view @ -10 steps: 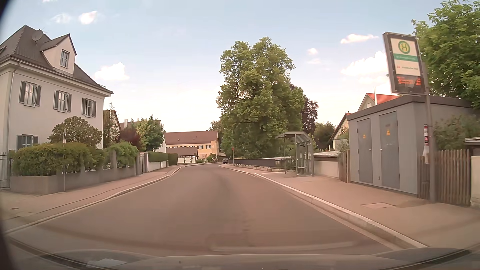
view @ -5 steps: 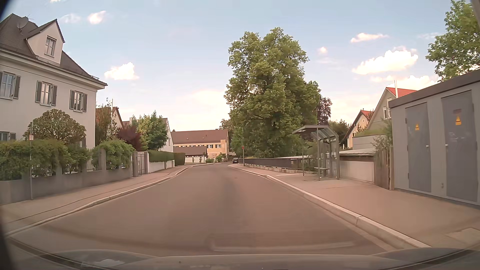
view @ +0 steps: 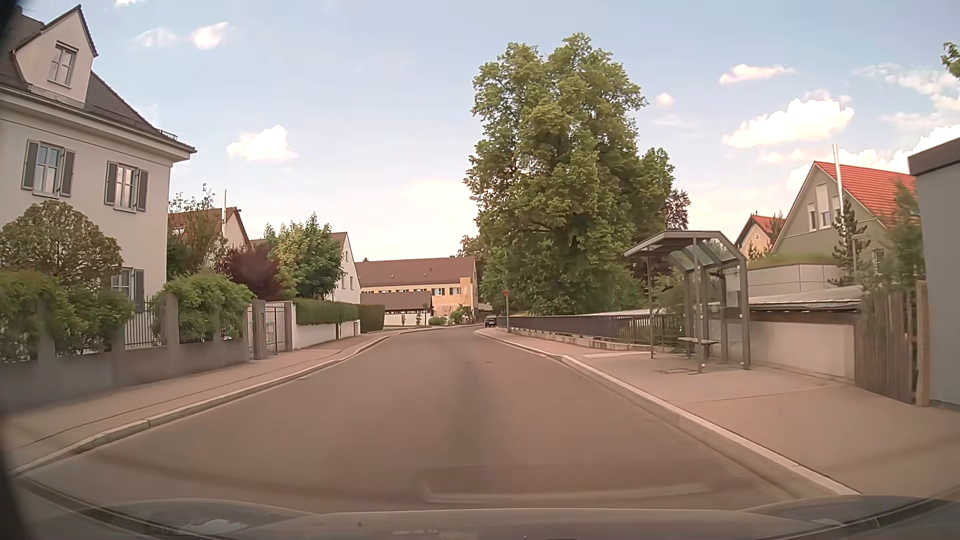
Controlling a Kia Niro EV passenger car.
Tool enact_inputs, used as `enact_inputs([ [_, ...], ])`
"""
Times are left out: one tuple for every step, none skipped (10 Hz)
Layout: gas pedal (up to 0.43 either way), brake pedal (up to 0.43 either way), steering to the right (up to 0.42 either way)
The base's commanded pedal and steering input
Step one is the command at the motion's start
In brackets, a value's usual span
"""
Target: Follow the waypoints while adhering to traffic rules and regulations
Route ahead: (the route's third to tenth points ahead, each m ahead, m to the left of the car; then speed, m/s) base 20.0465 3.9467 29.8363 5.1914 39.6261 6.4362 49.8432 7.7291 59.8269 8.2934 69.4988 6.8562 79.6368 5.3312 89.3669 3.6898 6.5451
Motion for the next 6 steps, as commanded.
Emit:
enact_inputs([
  [0.098, 0.018, -0.041],
  [0.098, 0.018, -0.038],
  [0.098, 0.018, -0.036],
  [0.098, 0.018, -0.031],
  [0.098, 0.018, -0.025],
  [0.098, 0.018, -0.02],
])
